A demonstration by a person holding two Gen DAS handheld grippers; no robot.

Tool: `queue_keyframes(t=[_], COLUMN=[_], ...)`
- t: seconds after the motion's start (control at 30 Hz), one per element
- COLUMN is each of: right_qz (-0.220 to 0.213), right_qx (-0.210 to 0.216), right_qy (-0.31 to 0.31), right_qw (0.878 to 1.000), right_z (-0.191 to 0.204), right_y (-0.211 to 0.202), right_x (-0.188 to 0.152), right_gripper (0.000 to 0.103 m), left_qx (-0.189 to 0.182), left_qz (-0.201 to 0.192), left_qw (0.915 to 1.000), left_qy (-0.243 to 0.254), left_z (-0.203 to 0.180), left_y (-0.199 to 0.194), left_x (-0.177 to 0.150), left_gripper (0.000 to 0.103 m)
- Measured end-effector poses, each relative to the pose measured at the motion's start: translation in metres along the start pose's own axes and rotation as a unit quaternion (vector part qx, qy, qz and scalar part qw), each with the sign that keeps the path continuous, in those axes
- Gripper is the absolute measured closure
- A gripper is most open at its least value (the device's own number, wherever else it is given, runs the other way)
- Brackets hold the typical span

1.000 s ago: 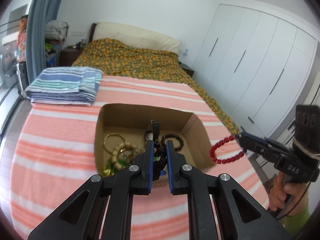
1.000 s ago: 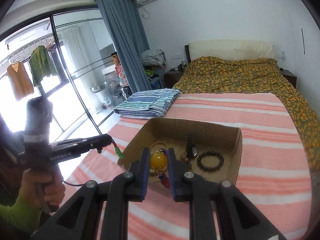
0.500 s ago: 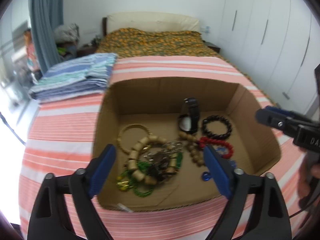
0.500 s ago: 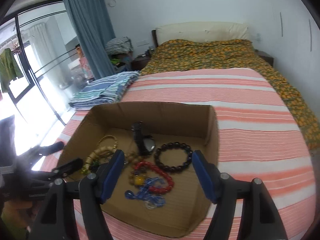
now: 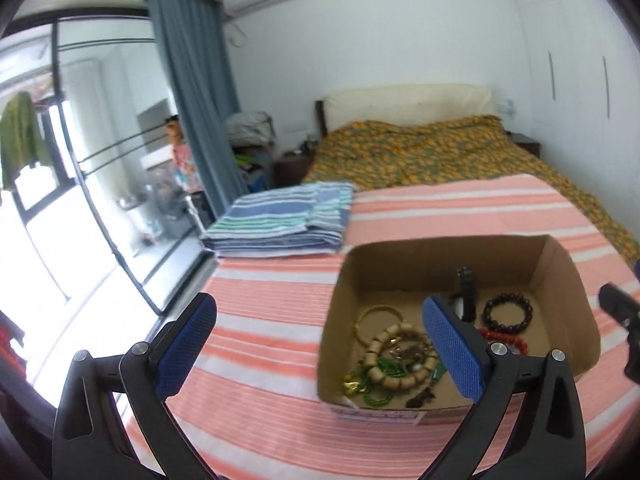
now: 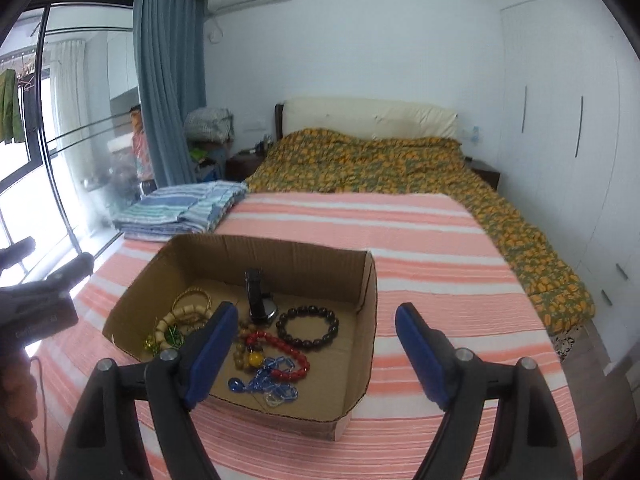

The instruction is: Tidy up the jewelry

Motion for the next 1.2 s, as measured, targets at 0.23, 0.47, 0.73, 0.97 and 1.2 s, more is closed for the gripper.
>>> queue_keyframes(t=[0.23, 0.47, 0.73, 0.97, 1.2], right_qz=[0.015, 0.024, 0.050, 0.061, 0.065], right_qx=[0.002, 0.006, 0.013, 0.021, 0.026], right_qy=[-0.019, -0.020, -0.015, -0.006, -0.001], right_qw=[1.000, 0.999, 0.999, 0.998, 0.998], right_z=[0.017, 0.023, 0.031, 0.036, 0.039], right_y=[-0.012, -0.017, -0.023, -0.034, -0.046], right_x=[-0.004, -0.007, -0.004, -0.001, 0.003], right_gripper=[0.020, 0.020, 0.020, 0.020, 0.016], left_qx=[-0.117, -0.114, -0.107, -0.118, -0.123], left_qz=[0.045, 0.049, 0.065, 0.074, 0.064], left_qw=[0.9921, 0.9921, 0.9922, 0.9903, 0.9903], left_qy=[-0.012, -0.018, -0.001, -0.001, -0.006], left_z=[0.011, 0.015, 0.011, 0.016, 0.019], left_y=[-0.004, -0.006, -0.016, -0.026, -0.039], left_x=[-0.007, -0.007, -0.009, -0.005, 0.000], left_gripper=[0.000, 0.000, 0.000, 0.000, 0.000])
Point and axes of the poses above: each gripper's, at about its wrist camera, not at the fingertips, and y roughly the way its jaws point, z to its left, x to its top, the point moved 2 cm from there along y, roughly the way its jaws point, and after that the axes turned 9 degrees about z, right-handed, at the moved point
